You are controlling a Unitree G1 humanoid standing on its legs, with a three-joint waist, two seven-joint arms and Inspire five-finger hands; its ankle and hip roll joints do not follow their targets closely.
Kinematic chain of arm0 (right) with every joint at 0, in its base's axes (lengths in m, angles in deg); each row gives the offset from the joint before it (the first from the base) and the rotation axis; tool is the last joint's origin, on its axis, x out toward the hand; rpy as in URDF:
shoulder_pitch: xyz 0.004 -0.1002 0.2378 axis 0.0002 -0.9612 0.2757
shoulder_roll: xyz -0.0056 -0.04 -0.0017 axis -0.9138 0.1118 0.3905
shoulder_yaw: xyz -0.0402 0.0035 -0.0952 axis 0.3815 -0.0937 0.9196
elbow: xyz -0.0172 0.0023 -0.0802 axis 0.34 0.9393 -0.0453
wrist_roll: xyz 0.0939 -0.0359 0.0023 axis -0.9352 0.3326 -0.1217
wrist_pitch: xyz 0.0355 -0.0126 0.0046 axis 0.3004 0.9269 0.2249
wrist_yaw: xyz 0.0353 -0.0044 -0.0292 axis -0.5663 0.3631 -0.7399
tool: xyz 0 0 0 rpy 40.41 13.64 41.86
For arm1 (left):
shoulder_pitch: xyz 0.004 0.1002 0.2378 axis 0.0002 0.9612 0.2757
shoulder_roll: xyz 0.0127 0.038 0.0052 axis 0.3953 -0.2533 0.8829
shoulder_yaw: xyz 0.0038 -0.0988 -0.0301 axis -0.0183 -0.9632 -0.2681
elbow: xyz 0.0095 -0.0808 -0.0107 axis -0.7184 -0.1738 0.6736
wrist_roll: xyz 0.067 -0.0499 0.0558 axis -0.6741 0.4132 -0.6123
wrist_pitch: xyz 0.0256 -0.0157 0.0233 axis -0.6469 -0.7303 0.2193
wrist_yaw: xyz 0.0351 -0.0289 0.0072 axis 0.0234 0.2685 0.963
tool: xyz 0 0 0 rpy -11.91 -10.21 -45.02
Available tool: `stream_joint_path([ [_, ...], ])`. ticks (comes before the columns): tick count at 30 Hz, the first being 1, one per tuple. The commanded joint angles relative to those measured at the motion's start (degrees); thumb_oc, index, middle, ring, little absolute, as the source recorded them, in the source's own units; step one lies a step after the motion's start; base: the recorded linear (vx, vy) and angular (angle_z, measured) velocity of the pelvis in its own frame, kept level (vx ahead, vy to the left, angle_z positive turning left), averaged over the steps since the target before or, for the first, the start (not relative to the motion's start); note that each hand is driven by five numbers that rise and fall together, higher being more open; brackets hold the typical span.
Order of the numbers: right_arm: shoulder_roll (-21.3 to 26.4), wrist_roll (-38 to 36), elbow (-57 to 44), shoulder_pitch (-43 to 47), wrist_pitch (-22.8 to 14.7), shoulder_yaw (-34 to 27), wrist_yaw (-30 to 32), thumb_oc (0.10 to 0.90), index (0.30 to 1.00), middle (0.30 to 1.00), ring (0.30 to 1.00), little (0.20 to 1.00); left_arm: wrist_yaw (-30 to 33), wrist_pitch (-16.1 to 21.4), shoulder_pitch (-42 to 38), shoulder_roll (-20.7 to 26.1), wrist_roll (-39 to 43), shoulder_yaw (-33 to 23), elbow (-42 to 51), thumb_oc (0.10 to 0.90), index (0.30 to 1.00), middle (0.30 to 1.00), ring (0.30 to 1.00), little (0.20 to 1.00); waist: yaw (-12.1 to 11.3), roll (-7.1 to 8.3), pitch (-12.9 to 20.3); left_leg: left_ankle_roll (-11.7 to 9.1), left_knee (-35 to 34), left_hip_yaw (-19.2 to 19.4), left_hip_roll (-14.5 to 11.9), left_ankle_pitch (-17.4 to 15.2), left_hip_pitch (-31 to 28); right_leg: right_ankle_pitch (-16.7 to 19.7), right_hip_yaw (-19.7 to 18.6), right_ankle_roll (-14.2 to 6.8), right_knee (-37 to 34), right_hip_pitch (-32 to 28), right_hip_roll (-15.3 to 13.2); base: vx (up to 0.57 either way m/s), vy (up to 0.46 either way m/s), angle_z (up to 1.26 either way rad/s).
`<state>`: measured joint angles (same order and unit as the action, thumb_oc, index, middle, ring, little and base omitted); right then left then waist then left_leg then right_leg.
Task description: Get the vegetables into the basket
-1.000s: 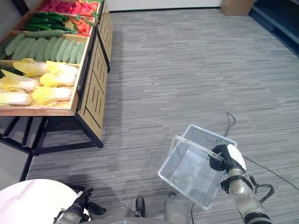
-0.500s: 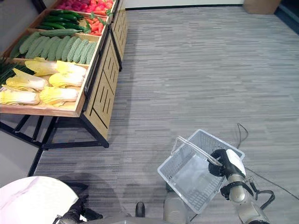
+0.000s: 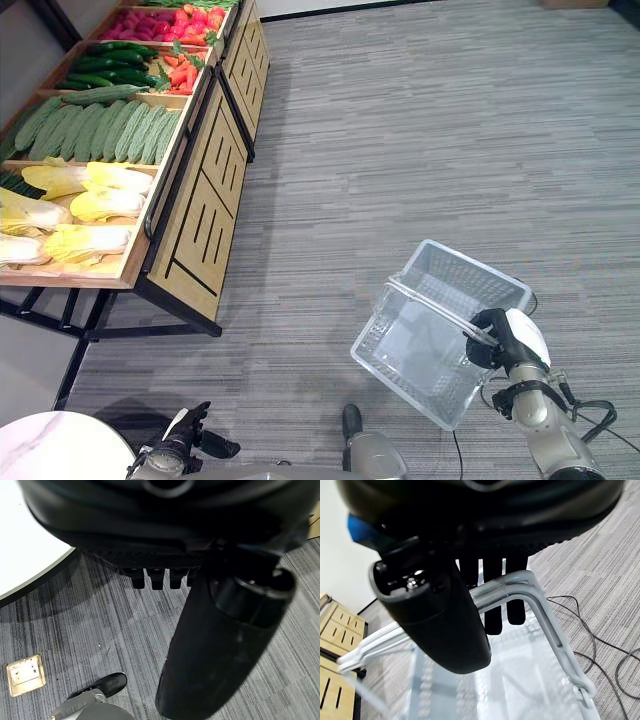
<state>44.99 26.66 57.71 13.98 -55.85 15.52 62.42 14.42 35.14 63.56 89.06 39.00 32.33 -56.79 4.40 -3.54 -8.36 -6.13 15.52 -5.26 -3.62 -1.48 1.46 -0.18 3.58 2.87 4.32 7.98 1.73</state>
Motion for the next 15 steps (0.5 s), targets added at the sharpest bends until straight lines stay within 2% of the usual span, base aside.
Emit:
stream_joint_path([
  [1,5.00,0.16,-8.45,0.78,-4.41,-6.64,4.76,0.400,0.300,0.300,0.300,0.300,2.31,0.43,-0.46,3.17,0.71,0.99,1.41,0.900,1.000,1.000,1.000,1.000,-0.60,1.52,-0.67,0.70,0.28,5.76,-1.86,9.73,-0.91,-0.68,-3.55,-5.27,5.26,1.08,-3.22,0.05,-0.027,0.49],
  [4,5.47,0.23,-8.20,1.16,-4.43,-7.36,5.62,0.400,0.300,0.300,0.300,0.300,2.51,0.72,-1.35,2.88,0.67,1.99,1.24,0.900,1.000,1.000,1.000,1.000,-1.41,1.94,-1.58,2.04,-4.71,7.02,0.19,4.41,5.00,-1.50,-3.37,-6.18,4.42,-0.74,-4.68,0.12,0.016,0.33],
  [5,5.79,0.68,-8.19,1.54,-4.42,-7.09,6.00,0.400,0.300,0.300,0.300,0.300,2.60,0.77,-1.20,2.90,0.92,1.82,1.29,0.900,1.000,1.000,1.000,1.000,-2.47,1.68,-1.88,2.22,-7.74,5.47,1.48,4.81,7.38,-1.92,-3.85,-6.41,3.99,-1.75,-4.33,0.19,0.055,0.23],
  [7,6.07,2.09,-8.26,2.00,-4.62,-6.45,6.68,0.400,0.300,0.300,0.300,0.300,2.71,0.73,-0.96,2.87,1.10,1.71,1.20,0.900,1.000,1.000,1.000,1.000,-3.51,1.35,-2.01,2.02,-12.12,4.74,0.52,8.65,10.82,-2.48,-4.48,-6.33,3.47,-3.47,-3.64,0.18,0.049,0.08],
  [8,6.05,2.12,-8.23,2.03,-4.63,-6.40,6.71,0.400,0.300,0.300,0.300,0.300,2.72,0.74,-0.94,2.88,1.09,1.70,1.20,0.900,1.000,1.000,1.000,1.000,-3.52,1.44,-2.03,2.01,-12.41,4.80,0.57,8.78,10.59,-2.57,-4.52,-6.33,3.50,-3.53,-3.70,0.27,0.073,-0.28],
  [9,6.15,3.08,-8.49,2.39,-4.69,-5.80,6.90,0.400,0.300,0.300,0.300,0.300,2.66,0.77,-0.57,3.26,0.81,1.74,1.41,0.900,1.000,1.000,1.000,1.000,-4.51,1.68,-2.12,1.65,-15.19,6.34,-0.34,11.17,12.98,-3.65,-5.59,-6.25,3.00,-5.89,-3.50,0.30,0.088,-0.28],
  [10,6.11,3.13,-8.66,2.54,-4.67,-5.47,6.83,0.400,0.300,0.300,0.300,0.300,2.56,0.63,-0.40,3.49,0.38,1.82,1.30,0.900,1.000,1.000,1.000,1.000,-4.76,1.70,-1.93,1.54,-15.25,7.89,-0.98,11.88,13.36,-4.19,-5.93,-6.32,2.81,-6.93,-3.38,0.41,0.139,-0.27],
  [12,5.17,3.70,-10.72,1.47,-4.38,-5.50,6.02,0.400,0.300,0.300,0.300,0.300,2.22,0.39,0.21,3.48,-0.06,1.57,0.93,0.900,1.000,1.000,1.000,1.000,-4.94,1.57,-1.26,2.09,-15.41,10.29,-1.45,11.70,11.44,-5.80,-6.06,-6.90,3.26,-8.71,-3.88,0.32,0.173,-0.31],
  [15,4.29,4.47,-10.96,1.35,-3.94,-5.14,5.71,0.400,0.300,0.300,0.300,0.300,2.22,0.29,0.72,3.42,-0.64,1.49,0.39,0.900,1.000,1.000,1.000,1.000,-5.32,1.93,-0.55,3.25,-14.74,10.76,0.05,10.59,10.92,-6.33,-6.61,-7.83,3.46,-10.37,-5.83,0.22,0.168,-0.38],
])
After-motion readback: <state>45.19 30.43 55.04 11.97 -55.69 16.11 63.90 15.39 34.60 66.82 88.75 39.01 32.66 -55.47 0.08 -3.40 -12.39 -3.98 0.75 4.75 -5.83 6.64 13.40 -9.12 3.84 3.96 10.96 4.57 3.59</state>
